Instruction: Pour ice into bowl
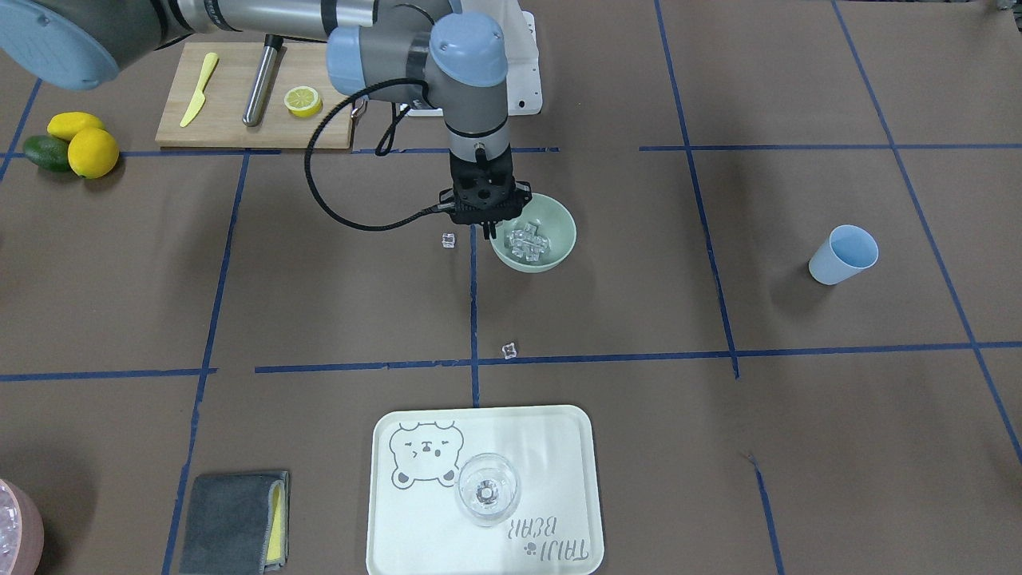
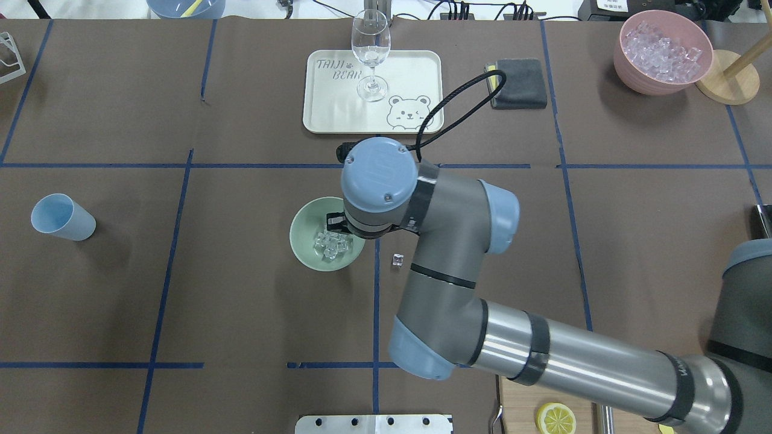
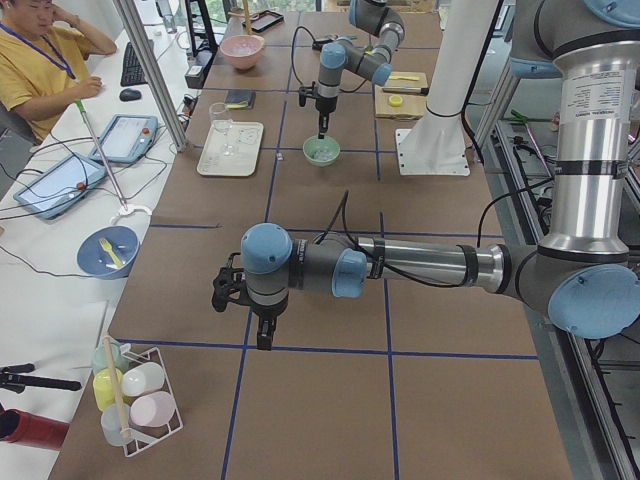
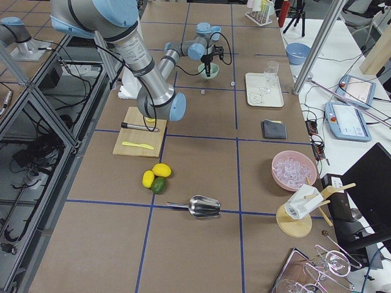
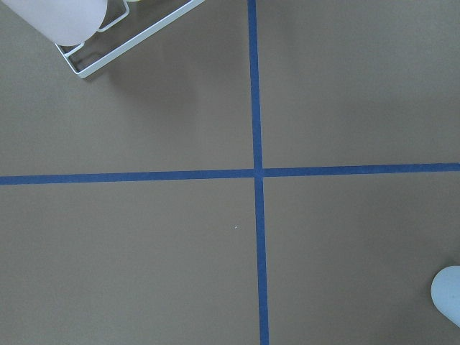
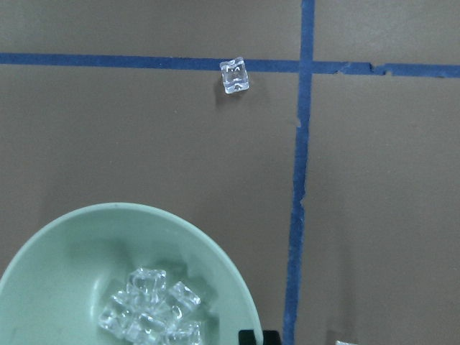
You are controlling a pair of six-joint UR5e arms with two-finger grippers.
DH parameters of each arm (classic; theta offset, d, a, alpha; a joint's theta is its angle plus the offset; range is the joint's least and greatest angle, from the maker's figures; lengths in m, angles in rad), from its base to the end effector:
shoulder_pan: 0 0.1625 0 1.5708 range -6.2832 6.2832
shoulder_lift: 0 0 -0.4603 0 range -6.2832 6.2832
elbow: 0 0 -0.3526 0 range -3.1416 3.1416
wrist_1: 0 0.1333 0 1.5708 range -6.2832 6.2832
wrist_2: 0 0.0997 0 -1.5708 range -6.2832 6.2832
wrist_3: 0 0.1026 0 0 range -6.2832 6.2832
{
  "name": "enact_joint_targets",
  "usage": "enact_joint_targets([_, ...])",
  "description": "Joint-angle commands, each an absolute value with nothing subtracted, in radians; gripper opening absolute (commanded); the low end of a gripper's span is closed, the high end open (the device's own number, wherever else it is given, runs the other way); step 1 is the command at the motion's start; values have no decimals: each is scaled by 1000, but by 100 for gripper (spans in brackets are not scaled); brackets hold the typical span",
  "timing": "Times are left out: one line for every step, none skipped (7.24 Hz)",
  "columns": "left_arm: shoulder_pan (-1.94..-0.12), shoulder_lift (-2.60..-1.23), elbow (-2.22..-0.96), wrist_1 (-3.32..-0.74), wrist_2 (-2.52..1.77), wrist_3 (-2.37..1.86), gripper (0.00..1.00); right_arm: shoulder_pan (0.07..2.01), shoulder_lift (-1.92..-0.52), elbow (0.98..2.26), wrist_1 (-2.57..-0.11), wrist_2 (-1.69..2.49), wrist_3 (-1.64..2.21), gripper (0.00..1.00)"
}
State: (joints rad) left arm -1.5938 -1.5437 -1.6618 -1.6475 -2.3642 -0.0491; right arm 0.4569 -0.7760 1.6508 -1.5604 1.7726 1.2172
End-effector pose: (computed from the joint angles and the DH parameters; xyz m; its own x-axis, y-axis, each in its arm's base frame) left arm -0.0705 -0.4467 0.6574 0.7016 0.0350 -0.7117 0.0573 0.9928 0.1053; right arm -0.5744 -0.4080 0.2008 0.6345 -0.0661 0.7701 -0.0781 0.9858 0.1490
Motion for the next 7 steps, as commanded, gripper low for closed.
enact_joint_targets([-1594, -1545, -1661, -1647, -2364, -49, 100, 562, -935, 1906, -1562, 1871, 1151, 0])
enact_joint_targets([-1594, -1545, -1661, -1647, -2365, -49, 100, 646, -1010, 1963, -1559, 1982, 1044, 0])
enact_joint_targets([-1594, -1545, -1663, -1647, -2364, -49, 100, 714, -1105, 2004, -1555, 2031, 935, 0])
enact_joint_targets([-1594, -1545, -1663, -1647, -2365, -49, 100, 795, -1202, 2017, -1549, 2083, 798, 0])
enact_joint_targets([-1594, -1545, -1663, -1647, -2365, -49, 100, 881, -1307, 2011, -1493, 2153, 699, 0])
enact_joint_targets([-1594, -1545, -1663, -1647, -2365, -49, 100, 946, -1421, 2000, -1408, 2196, 657, 0])
enact_joint_targets([-1594, -1545, -1664, -1647, -2365, -49, 100, 989, -1504, 1961, -1305, 2232, 631, 0])
